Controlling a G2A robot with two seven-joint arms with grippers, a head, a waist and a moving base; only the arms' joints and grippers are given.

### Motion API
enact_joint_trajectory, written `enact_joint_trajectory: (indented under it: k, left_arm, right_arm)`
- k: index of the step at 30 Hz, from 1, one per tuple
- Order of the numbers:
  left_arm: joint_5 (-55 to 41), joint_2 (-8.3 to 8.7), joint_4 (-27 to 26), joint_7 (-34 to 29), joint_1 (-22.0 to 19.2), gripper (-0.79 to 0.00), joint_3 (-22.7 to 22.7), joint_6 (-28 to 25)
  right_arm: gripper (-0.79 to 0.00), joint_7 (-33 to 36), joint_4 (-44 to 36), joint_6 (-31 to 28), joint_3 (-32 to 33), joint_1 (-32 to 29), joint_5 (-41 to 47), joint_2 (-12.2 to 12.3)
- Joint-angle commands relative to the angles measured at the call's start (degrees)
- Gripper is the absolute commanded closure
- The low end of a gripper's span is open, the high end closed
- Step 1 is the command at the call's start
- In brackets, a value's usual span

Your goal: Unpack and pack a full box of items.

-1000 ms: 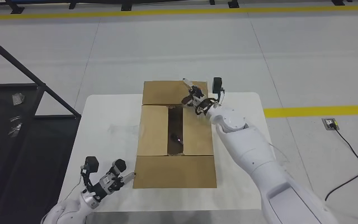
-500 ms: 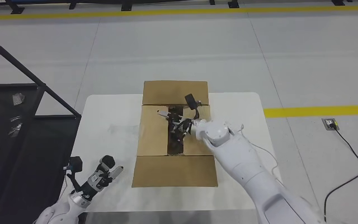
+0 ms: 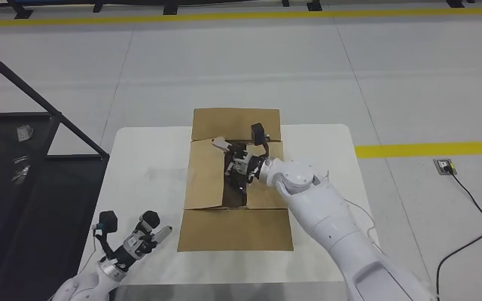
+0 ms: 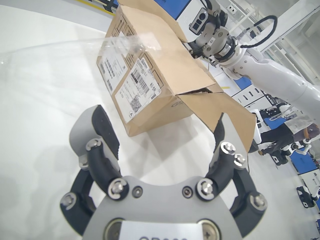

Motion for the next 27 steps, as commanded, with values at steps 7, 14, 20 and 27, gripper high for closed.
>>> enact_joint_trajectory:
  k: [7,14,20,27]
  left_arm:
    - [6.6,-0.48,-6.8,4.4,1.5,-0.785,1.1,7.0]
    - [10.5,-1.02,-10.4,7.9,2.5,-0.785,3.0,12.6]
    - [12.3,-1.31,-7.9,9.0,1.1,-0.785,3.3,17.9]
    - [2.1,-1.38,-1.0,7.9,-0.7,-0.785,1.0,15.7]
  right_arm:
    - [-0.785,-4.9,-4.4,-1.7,-0.2,-1.7,0.4,-1.3]
    - [-0.785,-6.5,-8.0,-2.8,-0.5,-3.3,-0.3,-2.1]
    - [-0.785,-8.8,-9.4,-2.7,-1.1,-3.9,-2.6,-2.6]
    - [-0.785,-8.3,-8.8,-2.9,-0.3,-3.9,-3.0,-2.9]
